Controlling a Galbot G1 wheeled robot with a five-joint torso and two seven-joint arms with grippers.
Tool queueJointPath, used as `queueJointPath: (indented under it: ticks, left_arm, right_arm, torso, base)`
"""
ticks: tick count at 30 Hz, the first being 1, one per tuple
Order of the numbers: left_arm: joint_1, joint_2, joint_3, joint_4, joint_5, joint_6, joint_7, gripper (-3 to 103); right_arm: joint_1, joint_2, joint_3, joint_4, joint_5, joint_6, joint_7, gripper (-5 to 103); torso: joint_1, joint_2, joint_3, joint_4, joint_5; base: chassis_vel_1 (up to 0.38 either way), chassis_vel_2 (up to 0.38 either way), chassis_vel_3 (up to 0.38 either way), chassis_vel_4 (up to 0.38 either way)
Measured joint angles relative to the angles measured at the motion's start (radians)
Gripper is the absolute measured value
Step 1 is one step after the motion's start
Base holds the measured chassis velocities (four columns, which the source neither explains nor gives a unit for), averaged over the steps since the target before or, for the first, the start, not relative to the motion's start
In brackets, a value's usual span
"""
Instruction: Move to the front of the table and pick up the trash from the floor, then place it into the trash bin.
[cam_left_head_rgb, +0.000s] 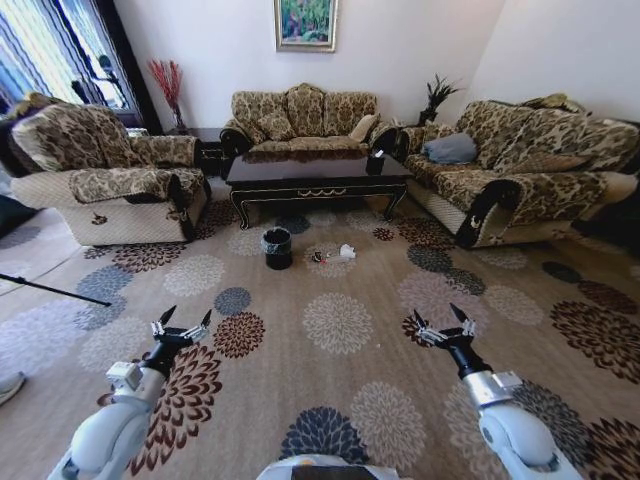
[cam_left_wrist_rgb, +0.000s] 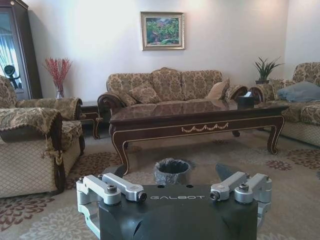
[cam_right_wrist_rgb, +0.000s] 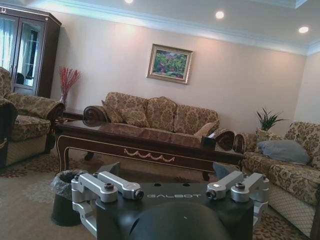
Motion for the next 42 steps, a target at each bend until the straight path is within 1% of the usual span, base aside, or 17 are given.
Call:
queueJointPath:
  ticks: [2, 5, 11, 20, 22, 25, 27, 42]
  left_arm:
    - [0.0, -0.002, 0.001, -0.002, 0.0, 0.003, -0.001, 100]
    - [0.002, -0.008, 0.002, -0.009, 0.003, 0.012, -0.002, 100]
    - [0.004, -0.015, 0.001, -0.02, 0.014, 0.021, -0.005, 100]
    - [0.006, -0.023, 0.004, -0.024, 0.019, 0.023, -0.01, 100]
    - [0.013, -0.024, 0.003, -0.025, 0.023, 0.025, -0.02, 100]
    - [0.013, -0.027, 0.002, -0.025, 0.025, 0.025, -0.028, 100]
    - [0.012, -0.028, -0.001, -0.023, 0.026, 0.025, -0.033, 100]
    - [0.01, -0.029, -0.003, -0.013, 0.024, 0.023, -0.038, 100]
  right_arm:
    - [0.006, -0.003, -0.002, -0.003, 0.003, -0.001, 0.0, 100]
    - [0.03, -0.019, -0.012, -0.015, 0.019, -0.005, 0.002, 100]
    - [0.056, -0.038, -0.036, -0.03, 0.027, -0.01, 0.003, 100]
    - [0.053, -0.038, -0.042, -0.032, 0.031, -0.014, 0.007, 100]
    - [0.043, -0.031, -0.029, -0.031, 0.031, -0.014, 0.007, 100]
    - [0.037, -0.026, -0.021, -0.027, 0.03, -0.013, 0.006, 100]
    - [0.023, -0.02, -0.012, -0.019, 0.029, -0.01, 0.006, 100]
    - [-0.003, 0.015, -0.005, 0.006, 0.011, -0.005, 0.002, 100]
  torso:
    - [-0.002, -0.005, -0.003, -0.0002, 0.0001]
    - [-0.009, -0.023, -0.013, 0.0002, 0.0001]
    - [-0.02, -0.05, -0.029, 0.0001, 0.0001]
    - [-0.034, -0.082, -0.048, 0.0, 0.0001]
    - [-0.041, -0.097, -0.056, 0.0, 0.0001]
    - [-0.045, -0.105, -0.061, 0.0001, 0.0]
    - [-0.049, -0.118, -0.069, -0.0001, 0.0001]
    - [-0.074, -0.177, -0.103, 0.0, 0.0]
  base:
    - [0.0, 0.0, 0.0, 0.0]
    - [0.0, 0.0, 0.0, 0.0]
    - [0.0, 0.0, 0.0, 0.0]
    - [0.0, 0.0, 0.0, 0.0]
    - [0.0, 0.0, 0.0, 0.0]
    - [0.0, 0.0, 0.0, 0.0]
    - [0.0, 0.0, 0.0, 0.0]
    - [0.0, 0.0, 0.0, 0.0]
